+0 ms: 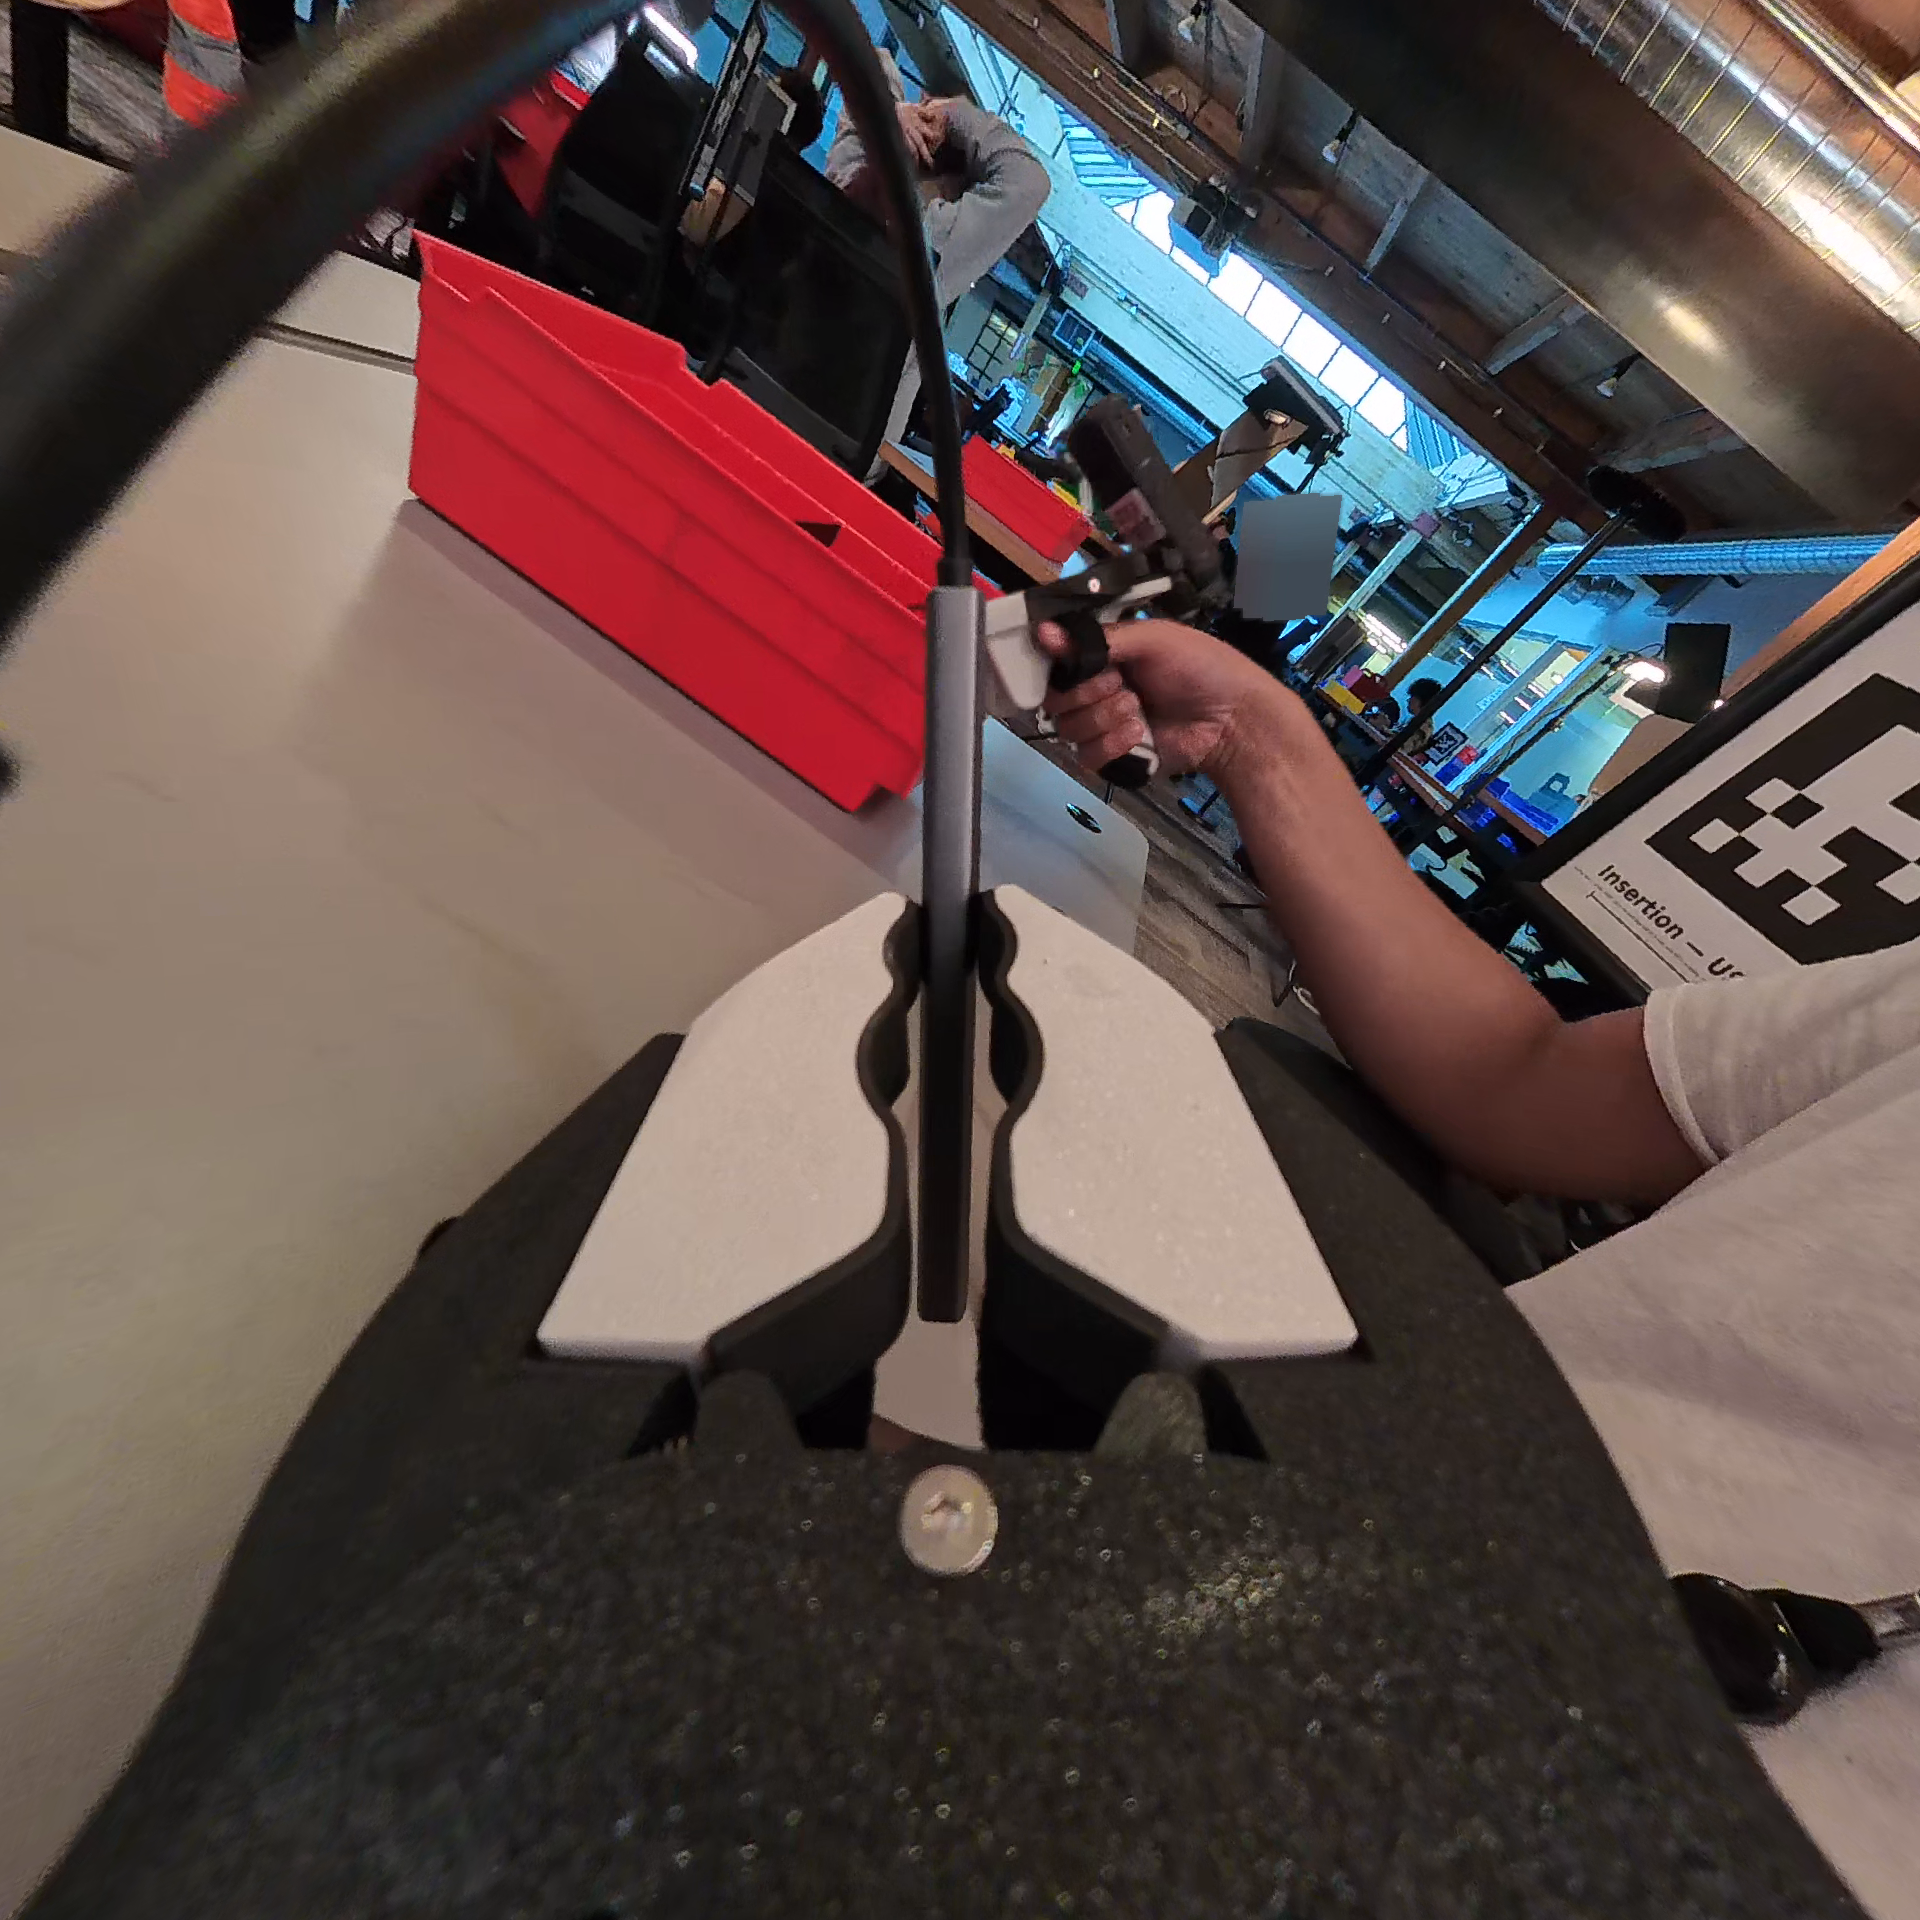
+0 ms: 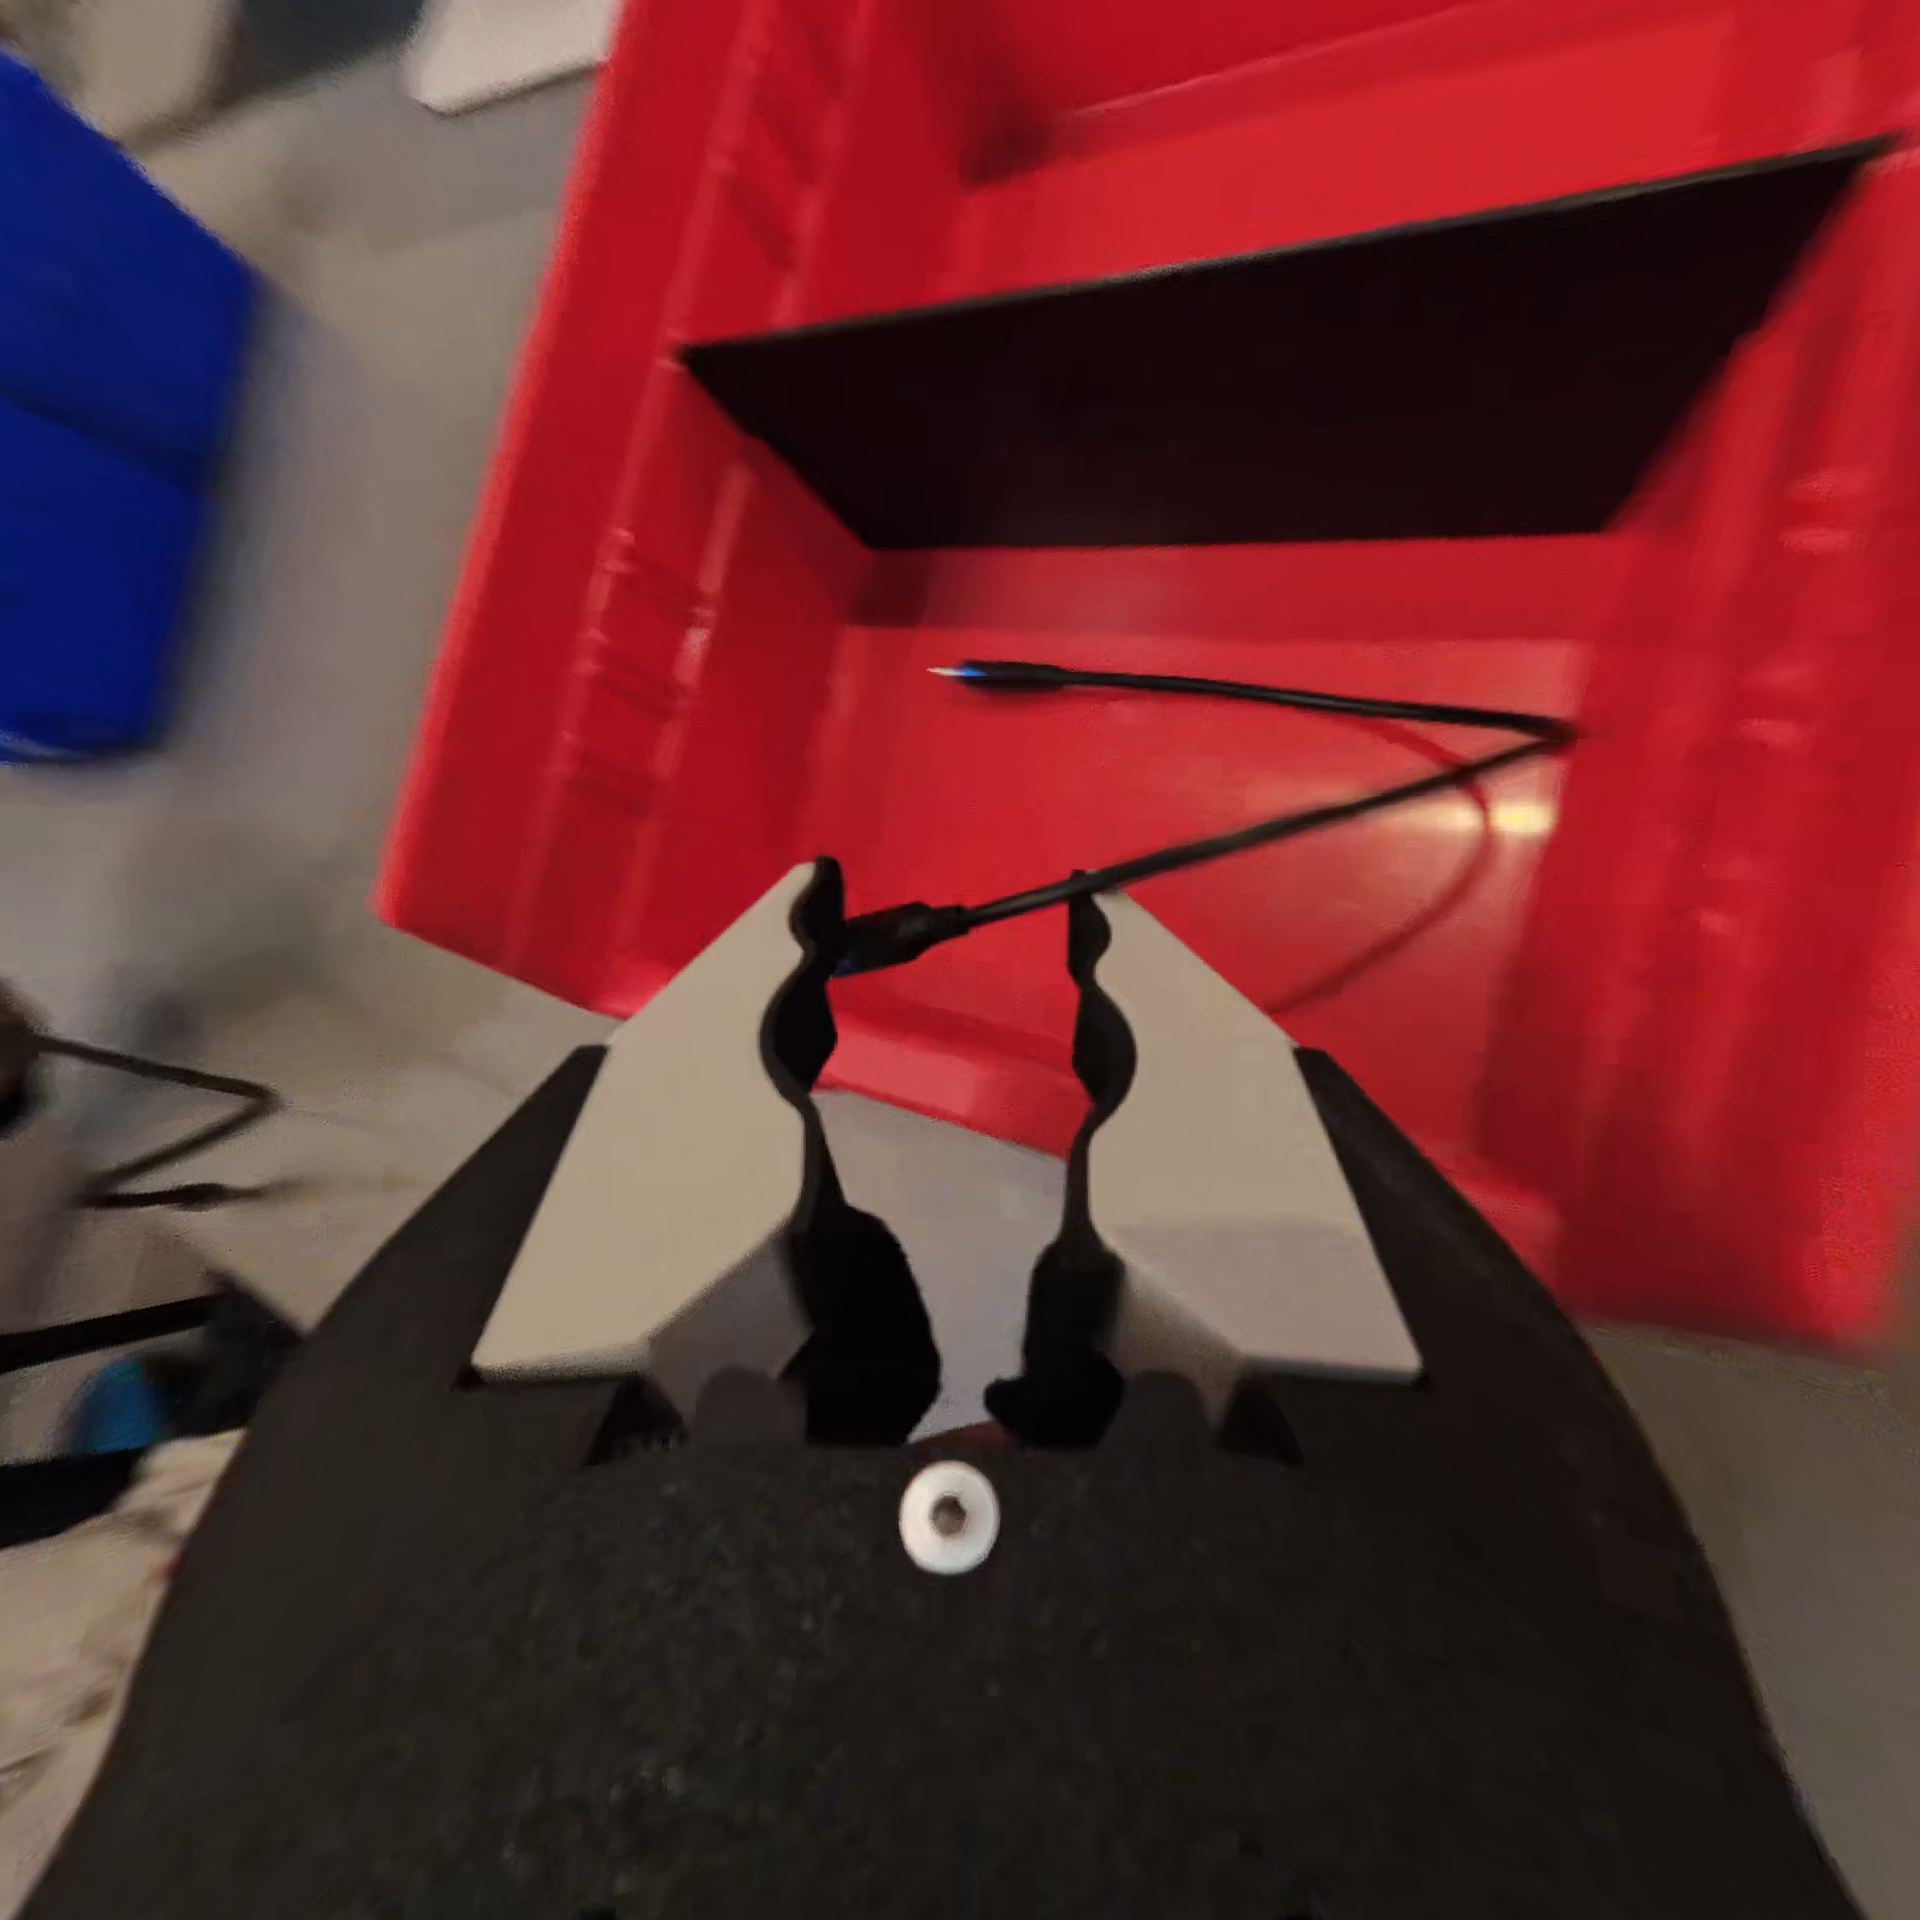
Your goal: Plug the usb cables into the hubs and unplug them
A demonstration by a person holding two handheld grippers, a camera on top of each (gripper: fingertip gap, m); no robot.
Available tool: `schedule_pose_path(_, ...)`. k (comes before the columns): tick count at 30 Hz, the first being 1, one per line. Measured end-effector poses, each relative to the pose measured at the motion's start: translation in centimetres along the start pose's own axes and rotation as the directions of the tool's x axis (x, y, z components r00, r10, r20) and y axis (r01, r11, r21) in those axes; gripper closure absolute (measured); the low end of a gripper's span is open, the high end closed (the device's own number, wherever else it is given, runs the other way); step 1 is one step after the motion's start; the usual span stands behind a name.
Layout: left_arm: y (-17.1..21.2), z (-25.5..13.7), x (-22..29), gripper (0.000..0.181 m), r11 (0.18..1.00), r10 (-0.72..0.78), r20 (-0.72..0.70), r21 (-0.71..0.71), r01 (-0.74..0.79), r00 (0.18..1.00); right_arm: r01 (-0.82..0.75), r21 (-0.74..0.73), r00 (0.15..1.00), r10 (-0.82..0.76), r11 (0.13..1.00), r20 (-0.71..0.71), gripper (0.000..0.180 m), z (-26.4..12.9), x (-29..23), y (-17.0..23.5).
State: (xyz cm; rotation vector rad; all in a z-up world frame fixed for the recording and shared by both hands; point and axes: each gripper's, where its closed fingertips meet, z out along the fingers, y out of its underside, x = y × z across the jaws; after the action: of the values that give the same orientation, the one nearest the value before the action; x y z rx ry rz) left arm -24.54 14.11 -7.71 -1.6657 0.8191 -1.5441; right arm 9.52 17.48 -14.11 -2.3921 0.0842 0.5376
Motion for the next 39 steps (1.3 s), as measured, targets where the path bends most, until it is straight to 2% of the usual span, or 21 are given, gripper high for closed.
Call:
schedule_pose_path(4,-0.4,-0.3,-0.2,0.171,1.0,-0.011,-0.002,0.025,0.011,1.0,0.14,-0.005,0.954,-0.136,0.99,-0.268,0.138,-4.6,2.0,-0.5)
schedule_pose_path(6,-0.6,-0.3,0.0,0.171,0.998,-0.039,-0.032,0.04,0.041,0.999,0.245,0.027,0.927,-0.226,0.969,-0.3,0.141,-5.7,-0.1,-1.3)
schedule_pose_path(8,-0.7,-0.3,0.2,0.171,0.997,-0.061,-0.058,0.051,0.064,0.996,0.324,0.031,0.913,-0.304,0.946,-0.274,0.142,-4.9,-2.3,-1.4)
schedule_pose_path(10,-1.0,-0.2,0.5,0.171,0.994,-0.08,-0.092,0.064,0.086,0.993,0.309,0.037,0.937,-0.298,0.95,-0.183,0.144,-3.3,-4.6,-1.1)
schedule_pose_path(12,-1.4,-0.2,1.0,0.171,0.988,-0.115,-0.133,0.085,0.127,0.984,0.317,0.135,0.936,-0.333,0.939,0.112,0.142,-2.1,-11.7,-0.7)
schedule_pose_path(13,-1.5,-0.2,1.1,0.171,0.984,-0.137,-0.154,0.092,0.152,0.979,0.361,0.188,0.879,-0.4,0.914,0.26,0.141,-1.9,-15.9,0.0)
schedule_pose_path(14,-1.6,-0.2,1.2,0.171,0.979,-0.161,-0.175,0.096,0.18,0.971,0.428,0.238,0.802,-0.488,0.872,0.344,0.14,-1.8,-19.4,1.0)
schedule_pose_path(15,-1.7,-0.1,1.4,0.171,0.974,-0.186,-0.201,0.095,0.208,0.962,0.526,0.284,0.717,-0.597,0.802,0.36,0.137,-1.4,-22.1,2.2)
schedule_pose_path(18,-1.8,-0.2,2.6,0.172,0.94,-0.305,-0.321,0.048,0.337,0.896,0.813,0.363,0.407,-0.89,0.455,0.206,0.138,1.1,-26.0,5.9)
schedule_pose_path(19,-2.1,-0.4,3.1,0.172,0.916,-0.356,-0.38,0.038,0.399,0.854,0.854,0.373,0.321,-0.931,0.363,0.172,0.141,1.9,-26.7,7.0)
schedule_pose_path(20,-2.6,-0.6,3.6,0.172,0.894,-0.388,-0.427,0.04,0.446,0.817,0.865,0.386,0.276,-0.947,0.32,0.166,0.144,2.6,-27.3,8.1)
schedule_pose_path(22,-3.0,-0.8,3.9,0.172,0.871,-0.42,-0.458,0.037,0.489,0.783,0.831,0.443,0.257,-0.939,0.335,0.228,0.144,3.1,-29.2,10.0)
schedule_pose_path(25,-2.6,-0.6,4.1,0.172,0.87,-0.429,-0.465,0.02,0.493,0.775,0.72,0.624,0.286,-0.949,0.303,0.13,0.146,1.8,-32.9,9.3)
schedule_pose_path(27,-2.4,-0.4,4.0,0.172,0.865,-0.439,-0.467,0.011,0.502,0.767,0.669,0.678,0.317,-0.942,0.304,0.11,0.15,1.0,-34.3,8.8)
schedule_pose_path(30,-1.9,-0.1,4.1,0.172,0.859,-0.457,-0.471,-0.015,0.511,0.754,0.687,0.674,0.307,-0.949,0.27,0.067,0.152,1.2,-34.8,8.9)
schedule_pose_path(33,-1.3,0.3,4.3,0.172,0.86,-0.466,-0.462,-0.036,0.509,0.754,0.685,0.687,0.271,-0.96,0.243,0.07,0.164,0.9,-35.3,9.4)
schedule_pose_path(39,-0.5,0.9,4.0,0.171,0.864,-0.472,-0.416,-0.047,0.501,0.777,0.747,0.64,0.21,-0.977,0.181,0.032,0.169,1.5,-34.6,9.9)
